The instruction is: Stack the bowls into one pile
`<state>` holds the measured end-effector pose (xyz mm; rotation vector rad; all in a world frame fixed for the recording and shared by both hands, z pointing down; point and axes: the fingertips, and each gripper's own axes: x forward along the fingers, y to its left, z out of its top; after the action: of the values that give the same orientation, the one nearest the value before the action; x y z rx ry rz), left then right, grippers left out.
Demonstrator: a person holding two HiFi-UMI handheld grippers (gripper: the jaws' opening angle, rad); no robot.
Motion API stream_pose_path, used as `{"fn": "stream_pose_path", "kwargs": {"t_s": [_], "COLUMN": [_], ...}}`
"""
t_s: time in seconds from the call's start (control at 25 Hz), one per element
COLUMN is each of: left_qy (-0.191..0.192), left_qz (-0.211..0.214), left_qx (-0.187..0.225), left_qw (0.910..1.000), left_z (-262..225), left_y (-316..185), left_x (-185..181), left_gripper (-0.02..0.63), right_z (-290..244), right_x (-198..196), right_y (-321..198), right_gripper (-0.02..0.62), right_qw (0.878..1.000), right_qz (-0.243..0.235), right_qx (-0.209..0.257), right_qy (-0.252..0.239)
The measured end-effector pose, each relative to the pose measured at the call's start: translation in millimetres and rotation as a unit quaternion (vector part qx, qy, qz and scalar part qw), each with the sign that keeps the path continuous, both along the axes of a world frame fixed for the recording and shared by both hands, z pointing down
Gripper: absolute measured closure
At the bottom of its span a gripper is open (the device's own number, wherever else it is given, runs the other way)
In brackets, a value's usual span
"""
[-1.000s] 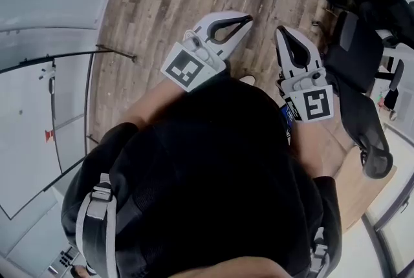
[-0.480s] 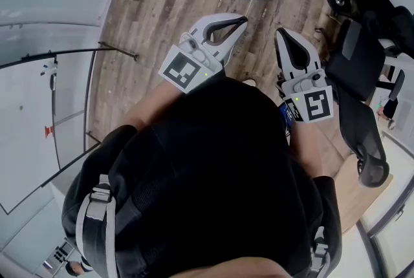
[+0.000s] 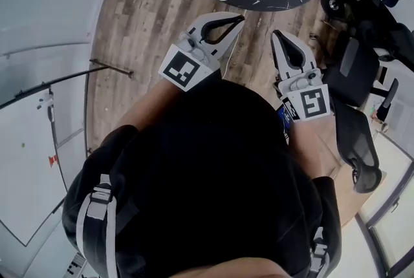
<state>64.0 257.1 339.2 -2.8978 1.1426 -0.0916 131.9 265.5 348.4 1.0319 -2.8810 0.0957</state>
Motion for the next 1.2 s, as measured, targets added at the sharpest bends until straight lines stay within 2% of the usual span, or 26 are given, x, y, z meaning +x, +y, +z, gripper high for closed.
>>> {"fn": "stream_pose_path", "kwargs": {"t_s": [0.28, 0.6, 0.88, 1.2], "left_qy": [0.014, 0.011, 0.019, 0.020], "left_qz": [0.051, 0.089, 0.106, 0.102], "left_qx": [-0.001, -0.007, -0.013, -0.021], "left_qw": [0.9986, 0.9960, 0.9941, 0.9944], "left_z": [-15.6, -11.3, -1.7, 6.5], "left_y": [-117.4, -209.1, -251.3, -274.5], "left_x": [-69.0, -143.3, -176.5, -181.6], "left_gripper": [0.603, 0.603, 0.603, 0.603], "right_z": [-3.8, 8.5, 25.3, 38.7], "right_x": [-81.2, -149.7, -172.4, -168.1], "right_y": [-109.1, -195.0, -230.8, -264.7], "right_gripper": [0.598, 0.598, 0.598, 0.598], "right_qw": [0.999, 0.996, 0.991, 0.989], "right_qz": [0.025, 0.067, 0.101, 0.106], "right_qx": [-0.024, -0.050, -0.067, -0.073], "right_qy": [0.023, 0.031, 0.049, 0.069]}}
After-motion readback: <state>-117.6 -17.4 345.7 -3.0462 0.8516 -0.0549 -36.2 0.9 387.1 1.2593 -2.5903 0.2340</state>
